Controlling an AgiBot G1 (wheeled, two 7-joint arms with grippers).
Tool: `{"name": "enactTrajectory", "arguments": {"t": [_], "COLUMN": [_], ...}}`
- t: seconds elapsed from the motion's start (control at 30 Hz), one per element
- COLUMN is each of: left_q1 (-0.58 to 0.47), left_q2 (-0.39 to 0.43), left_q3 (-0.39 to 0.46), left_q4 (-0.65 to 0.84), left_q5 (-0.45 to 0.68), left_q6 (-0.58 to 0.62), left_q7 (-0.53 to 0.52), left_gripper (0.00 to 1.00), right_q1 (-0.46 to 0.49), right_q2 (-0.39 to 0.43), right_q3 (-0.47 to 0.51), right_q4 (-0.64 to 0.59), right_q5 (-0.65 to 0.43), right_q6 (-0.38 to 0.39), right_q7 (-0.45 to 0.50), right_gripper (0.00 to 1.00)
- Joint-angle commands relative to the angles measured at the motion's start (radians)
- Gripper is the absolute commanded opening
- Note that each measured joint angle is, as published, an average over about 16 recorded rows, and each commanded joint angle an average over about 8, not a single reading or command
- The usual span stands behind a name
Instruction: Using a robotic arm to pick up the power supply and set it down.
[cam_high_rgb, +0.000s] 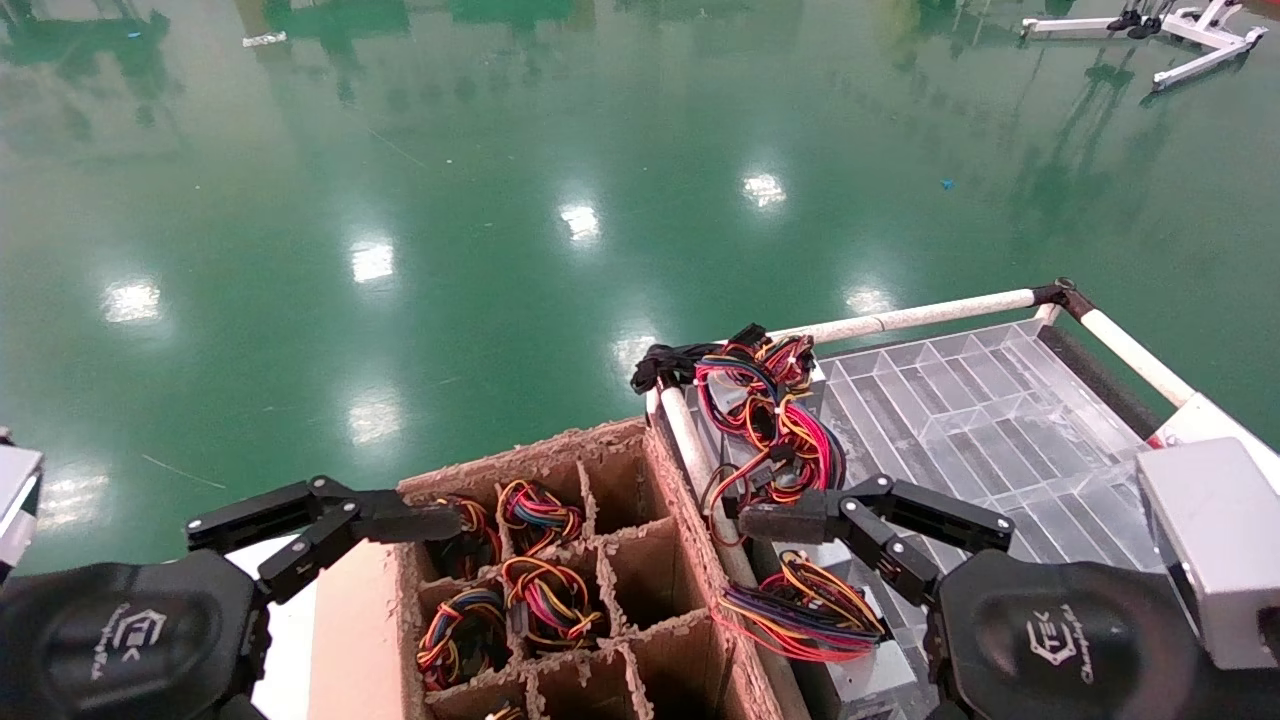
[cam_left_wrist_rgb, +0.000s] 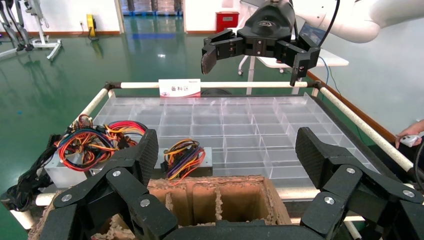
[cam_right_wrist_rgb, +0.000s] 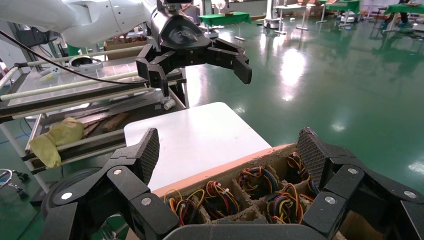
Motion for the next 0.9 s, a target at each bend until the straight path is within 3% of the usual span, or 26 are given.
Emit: {"name": "enactTrajectory", "arguments": {"t": [0.03,0.1,0.13,0.37,0.4,0.9], "left_q1": [0.0,0.0,0.0,0.0,0.0,0.0], "left_q2": [0.0,0.0,0.0,0.0,0.0,0.0], "left_q3": [0.0,0.0,0.0,0.0,0.0,0.0], "left_q4": [0.0,0.0,0.0,0.0,0.0,0.0], "left_q5": [0.0,0.0,0.0,0.0,0.0,0.0], "left_q6": [0.0,0.0,0.0,0.0,0.0,0.0], "left_q7": [0.0,0.0,0.0,0.0,0.0,0.0], "left_gripper": [1.0,0.99,0.93,0.07,0.02,0.0], "right_q1": [0.0,0.0,0.0,0.0,0.0,0.0], "right_q2": [0.0,0.0,0.0,0.0,0.0,0.0], "right_q3": [0.0,0.0,0.0,0.0,0.0,0.0], "right_q4": [0.0,0.0,0.0,0.0,0.0,0.0], "right_q5": [0.0,0.0,0.0,0.0,0.0,0.0], "right_q6": [0.0,0.0,0.0,0.0,0.0,0.0], "right_q7": [0.0,0.0,0.0,0.0,0.0,0.0], "right_gripper": [1.0,1.0,1.0,1.0,1.0,1.0]}}
